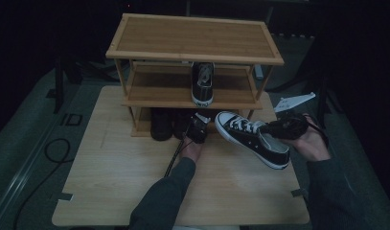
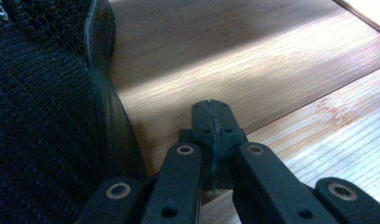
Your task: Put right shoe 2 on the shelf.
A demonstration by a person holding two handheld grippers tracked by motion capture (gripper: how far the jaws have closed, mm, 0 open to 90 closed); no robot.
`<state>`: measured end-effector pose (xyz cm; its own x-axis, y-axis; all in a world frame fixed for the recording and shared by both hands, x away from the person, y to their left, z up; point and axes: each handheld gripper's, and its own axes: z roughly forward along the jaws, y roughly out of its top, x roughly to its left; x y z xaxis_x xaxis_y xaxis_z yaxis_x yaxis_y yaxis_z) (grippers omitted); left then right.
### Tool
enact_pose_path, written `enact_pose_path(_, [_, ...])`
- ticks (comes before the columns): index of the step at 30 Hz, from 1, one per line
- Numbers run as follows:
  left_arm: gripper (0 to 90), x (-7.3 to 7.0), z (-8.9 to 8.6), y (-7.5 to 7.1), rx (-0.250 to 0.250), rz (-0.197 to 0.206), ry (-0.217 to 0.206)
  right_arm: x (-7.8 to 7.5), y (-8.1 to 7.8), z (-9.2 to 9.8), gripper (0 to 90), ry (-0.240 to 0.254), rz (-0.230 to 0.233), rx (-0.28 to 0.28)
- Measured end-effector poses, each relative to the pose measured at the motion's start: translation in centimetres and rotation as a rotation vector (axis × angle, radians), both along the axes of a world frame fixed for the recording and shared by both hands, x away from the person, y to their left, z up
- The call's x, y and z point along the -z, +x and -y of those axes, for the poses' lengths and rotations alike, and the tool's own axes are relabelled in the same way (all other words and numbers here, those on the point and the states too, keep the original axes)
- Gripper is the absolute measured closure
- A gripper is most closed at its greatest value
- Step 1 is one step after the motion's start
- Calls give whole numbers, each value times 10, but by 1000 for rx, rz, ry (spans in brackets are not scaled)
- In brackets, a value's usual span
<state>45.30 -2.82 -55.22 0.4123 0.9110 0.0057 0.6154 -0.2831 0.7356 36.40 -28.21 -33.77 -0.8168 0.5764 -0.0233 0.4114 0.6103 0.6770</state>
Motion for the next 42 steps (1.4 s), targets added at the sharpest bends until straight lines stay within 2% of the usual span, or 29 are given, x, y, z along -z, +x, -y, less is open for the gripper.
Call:
enact_pose_path(16, [900,-1,-1,0,8,-6,7,-32,6,0,878,28,52,11])
enact_pose_path(19, [900,-1,-1,0,8,-6,9,-39,11,0,878,37,59,28])
enact_pose_path(25, [900,0,-1,0,6,-5,8,-41,26,-6,877,24,65,63])
enact_pose_path(28, [900,0,0,1,1,-1,-5,-40,35,-8,877,29,69,83])
enact_pose_path(34, [900,0,0,1,3,-2,-3,-39,49,-13,878,29,73,115])
enact_pose_path(35, [900,0,0,1,4,-4,-3,-38,55,-15,878,41,71,133])
enact_pose_path(38, [900,0,-1,1,10,-6,5,-38,58,-16,877,47,73,146])
enact_pose_path(40, [900,0,-1,1,10,-4,3,-35,66,-23,877,56,79,181])
enact_pose_path(42, [900,0,0,1,3,0,-7,-34,69,-26,877,59,81,194])
